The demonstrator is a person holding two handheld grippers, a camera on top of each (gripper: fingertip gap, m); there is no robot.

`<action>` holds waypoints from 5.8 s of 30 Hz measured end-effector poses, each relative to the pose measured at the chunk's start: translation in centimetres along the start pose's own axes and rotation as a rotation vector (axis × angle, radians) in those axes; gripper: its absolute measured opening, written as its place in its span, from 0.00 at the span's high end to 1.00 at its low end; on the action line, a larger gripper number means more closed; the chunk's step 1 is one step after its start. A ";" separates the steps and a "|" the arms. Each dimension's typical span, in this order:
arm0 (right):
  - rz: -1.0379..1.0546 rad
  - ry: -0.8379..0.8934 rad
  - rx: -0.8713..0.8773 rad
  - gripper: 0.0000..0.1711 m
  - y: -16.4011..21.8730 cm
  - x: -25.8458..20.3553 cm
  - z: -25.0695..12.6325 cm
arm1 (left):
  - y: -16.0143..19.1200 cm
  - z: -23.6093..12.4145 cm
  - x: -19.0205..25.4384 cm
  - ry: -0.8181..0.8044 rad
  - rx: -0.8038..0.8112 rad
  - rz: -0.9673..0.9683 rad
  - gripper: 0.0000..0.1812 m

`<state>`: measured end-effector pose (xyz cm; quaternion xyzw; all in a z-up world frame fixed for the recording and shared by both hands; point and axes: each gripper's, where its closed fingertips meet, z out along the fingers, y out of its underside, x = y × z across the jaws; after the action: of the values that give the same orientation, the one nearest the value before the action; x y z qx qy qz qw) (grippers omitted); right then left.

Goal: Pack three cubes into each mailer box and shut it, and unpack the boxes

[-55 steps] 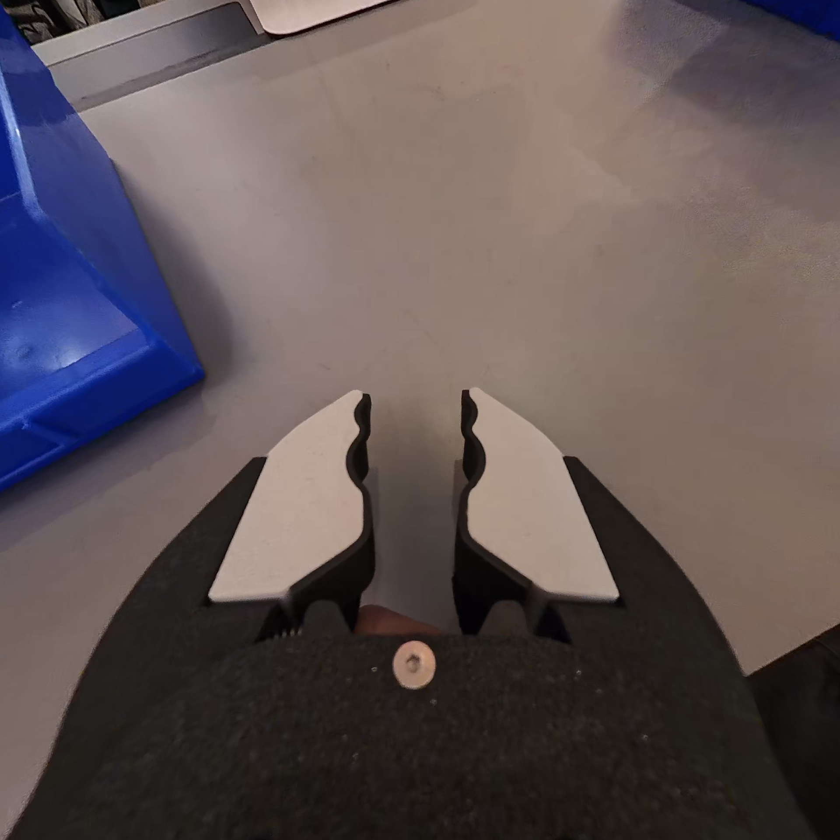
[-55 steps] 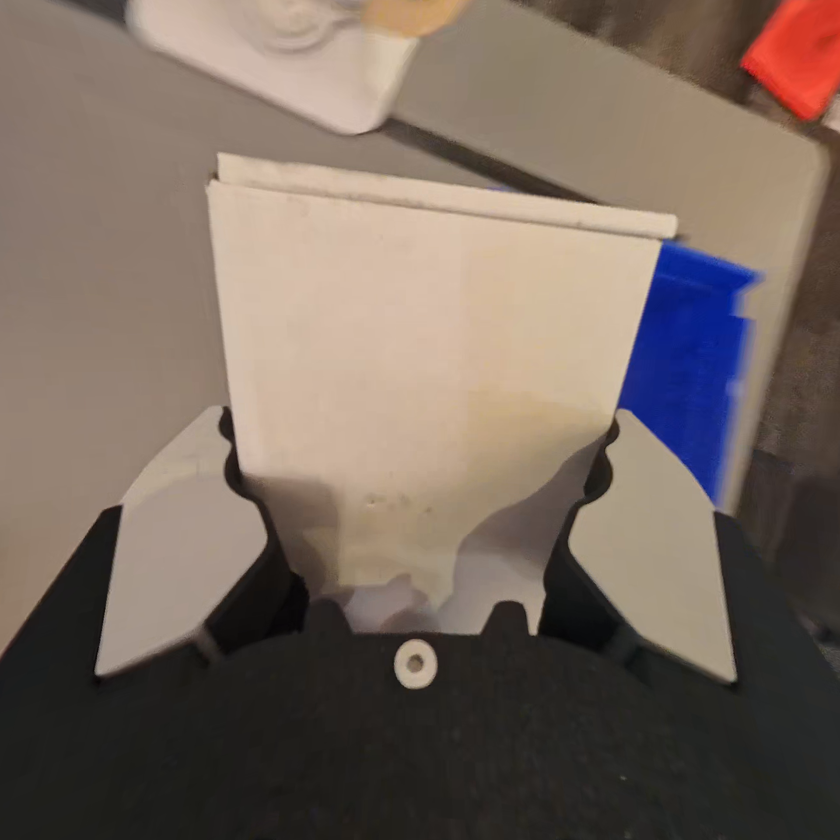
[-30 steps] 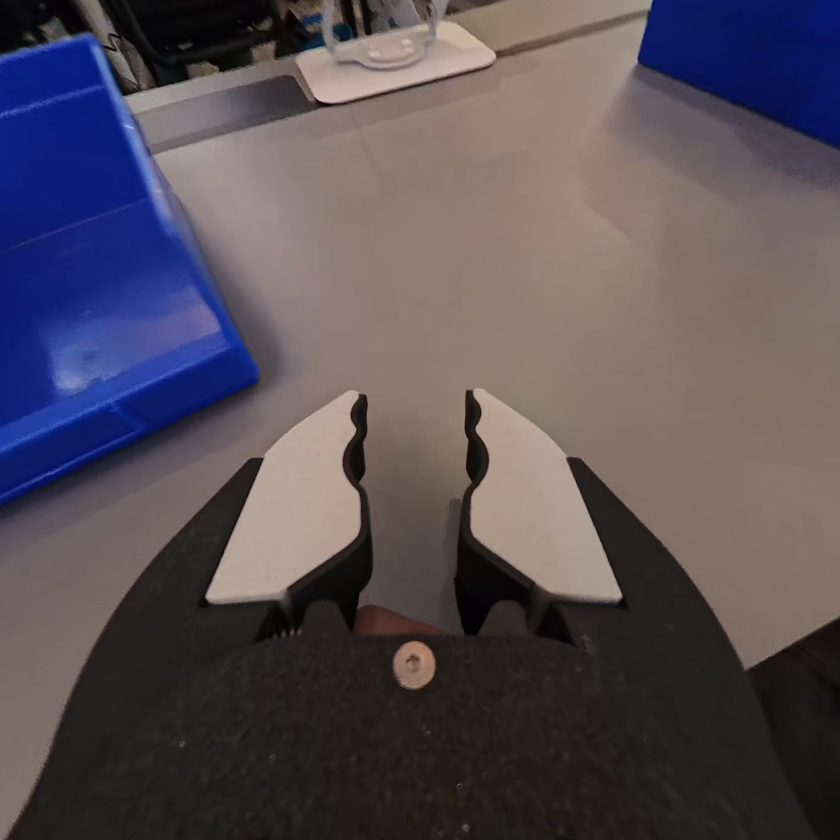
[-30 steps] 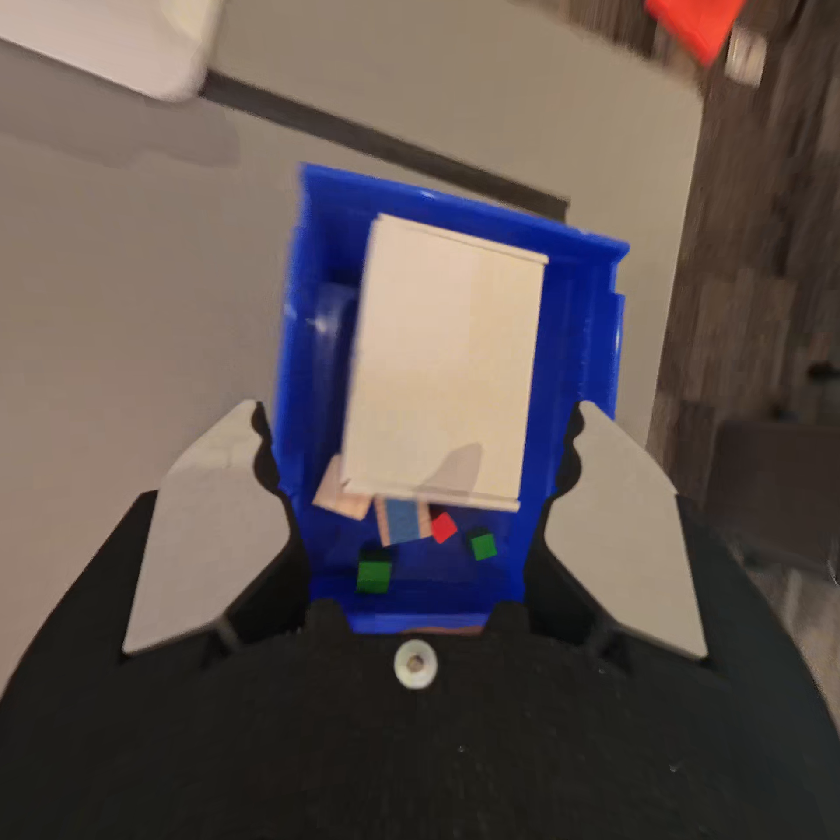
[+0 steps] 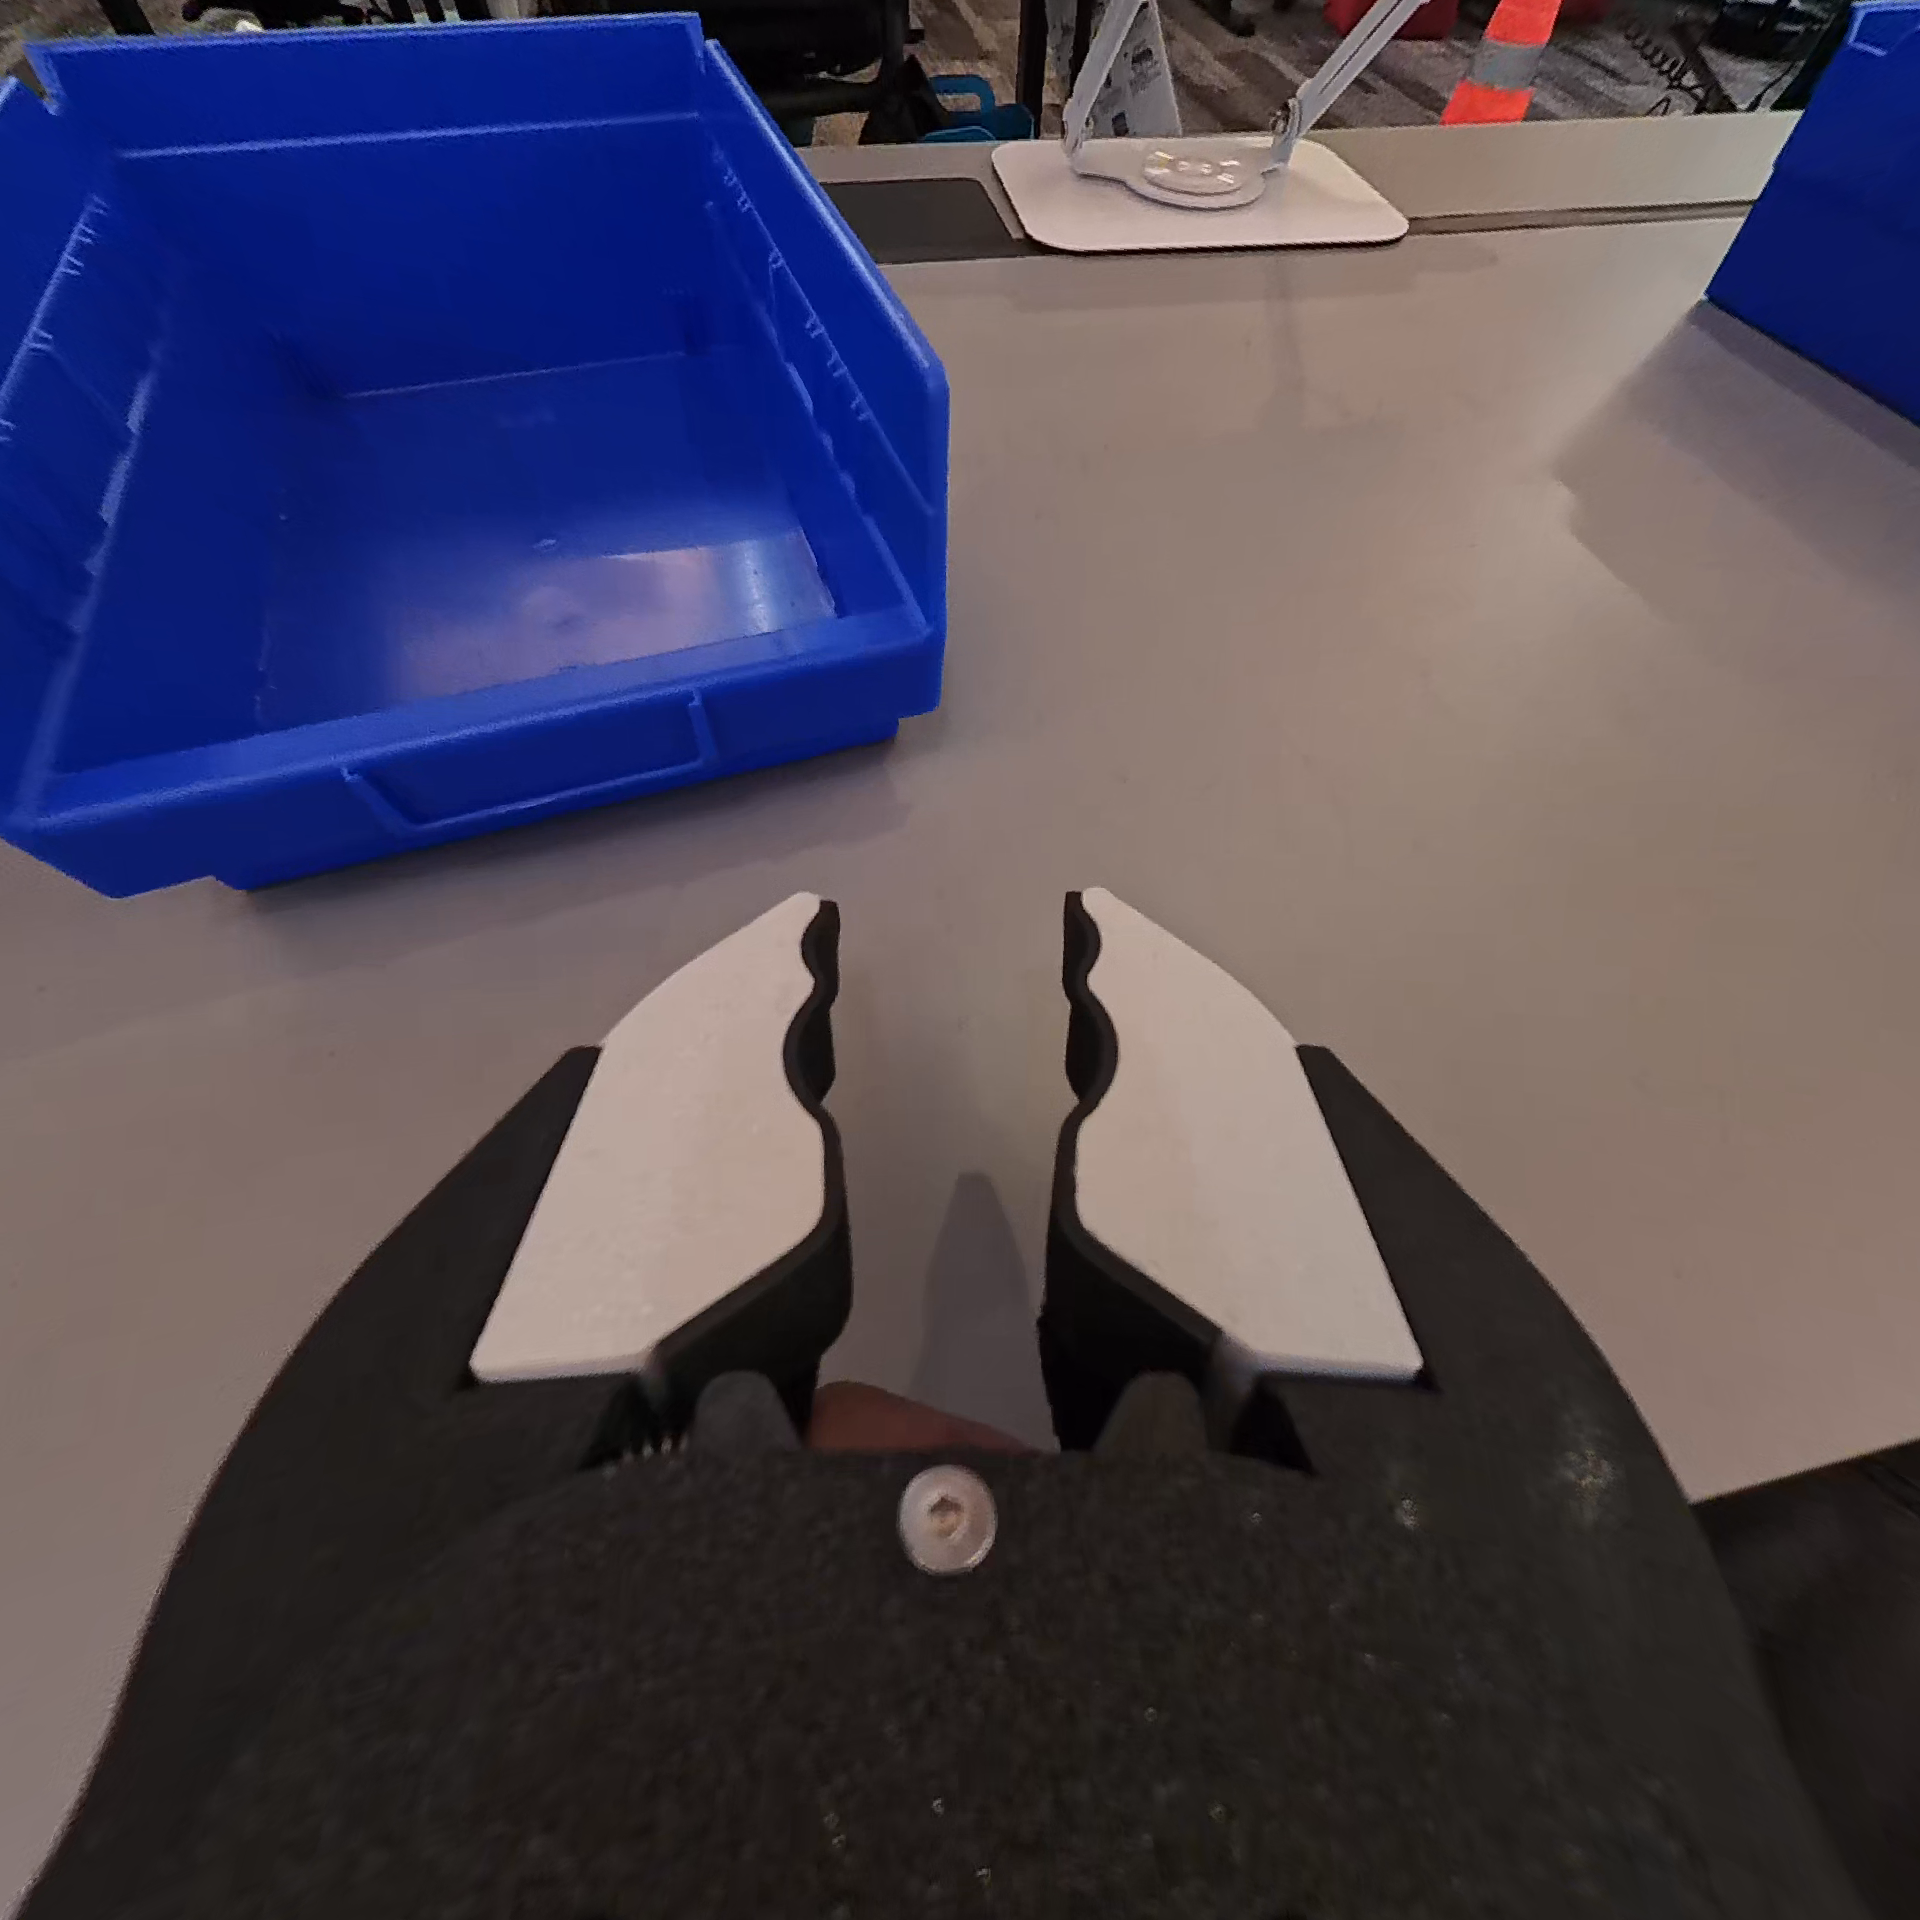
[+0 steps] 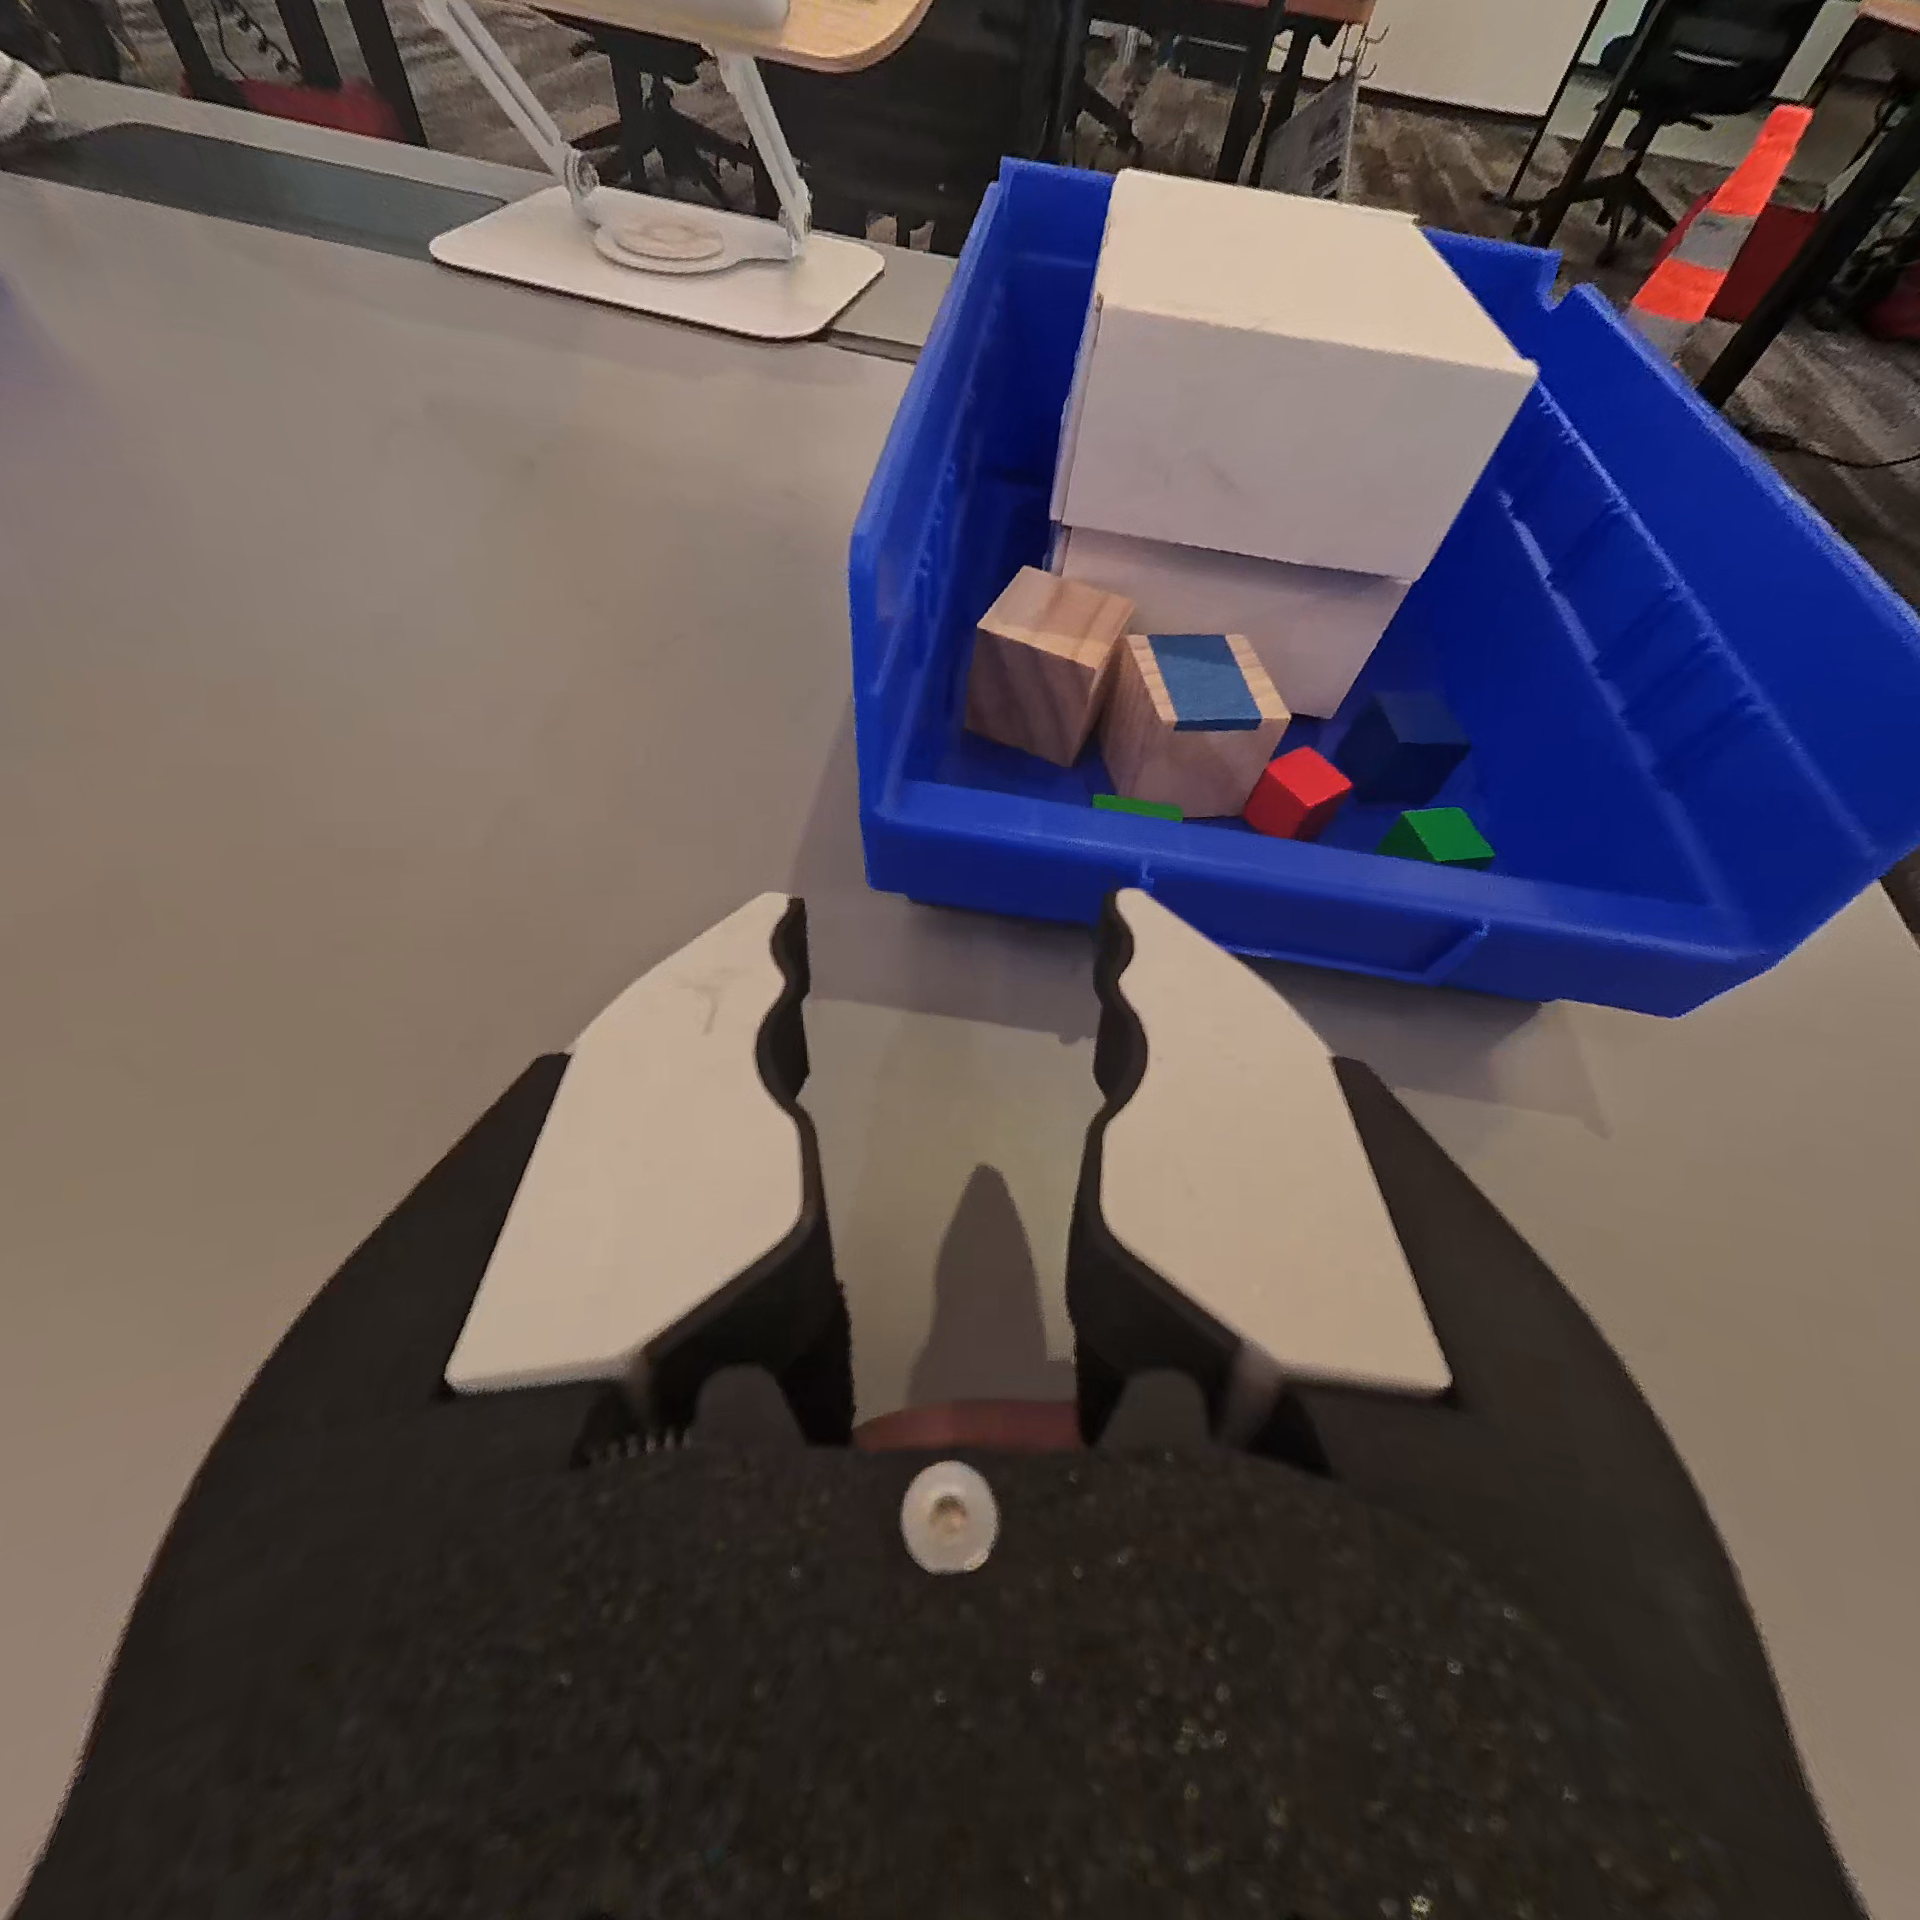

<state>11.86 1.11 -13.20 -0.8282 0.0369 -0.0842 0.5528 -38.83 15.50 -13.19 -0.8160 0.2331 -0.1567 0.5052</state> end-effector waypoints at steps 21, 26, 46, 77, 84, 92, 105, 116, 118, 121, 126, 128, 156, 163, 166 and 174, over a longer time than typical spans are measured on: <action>0.075 -0.325 0.002 0.48 -4.9 -10.3 6.3 | 0.8 0.7 5.9 0.115 -0.035 0.099 0.77; 0.066 -0.432 0.110 0.59 -6.6 -12.4 2.6 | -0.6 2.0 16.7 0.333 -0.034 0.143 0.75; 0.344 0.266 -0.125 0.94 0.9 2.9 0.8 | -6.2 17.0 34.2 0.226 -0.155 0.260 0.98; -0.059 -0.287 -0.005 0.84 -5.3 -22.7 6.5 | -7.8 0.6 1.7 -0.086 0.167 -0.101 0.79; 0.244 -0.333 0.129 0.81 -7.7 -21.0 3.4 | -4.2 -1.0 -17.2 -0.310 0.118 -0.235 0.63; -0.034 -0.479 0.159 0.85 -6.7 -31.4 0.2 | -3.1 4.5 -20.2 -0.234 0.066 -0.179 0.94; -0.034 -0.616 -0.013 0.65 -3.3 -45.7 -2.7 | 2.4 -5.5 -15.0 -0.324 -0.093 -0.262 0.99; -0.004 -0.456 -0.021 0.81 -5.3 -49.7 0.7 | 5.3 -11.4 -11.1 -0.388 -0.058 -0.218 0.98; -0.039 -0.386 -0.011 0.97 -5.4 -48.5 1.6 | 5.4 -11.5 -11.0 -0.384 -0.058 -0.219 0.98; -0.065 -0.389 -0.011 0.97 -5.5 -48.4 2.0 | 5.4 -11.4 -10.8 -0.381 -0.062 -0.207 0.98; -0.069 -0.383 -0.001 0.98 -5.6 -48.4 2.0 | 5.3 -11.4 -10.8 -0.385 -0.066 -0.204 0.97; -0.085 -0.377 0.013 0.98 -5.9 -48.4 1.9 | 5.2 -11.5 -10.8 -0.383 -0.060 -0.204 0.98; 0.219 0.169 0.176 0.99 -17.1 7.2 -4.8 | -23.1 6.0 36.3 0.108 0.413 0.253 0.96; 0.252 0.075 0.024 0.98 -6.6 12.7 0.2 | -15.6 14.1 41.9 0.144 0.257 0.218 0.96; 0.146 0.074 -0.002 0.97 -4.1 12.8 0.7 | -13.0 15.8 42.2 0.171 0.192 0.164 0.96; 0.223 0.100 -0.318 0.96 2.8 14.6 1.4 | -5.9 14.4 46.5 0.466 -0.099 0.188 0.81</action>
<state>26.53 -0.93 -14.90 -0.8907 0.1683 -0.0566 0.4185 8.73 3.54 -13.30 -0.7563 0.4257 -0.2813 0.4095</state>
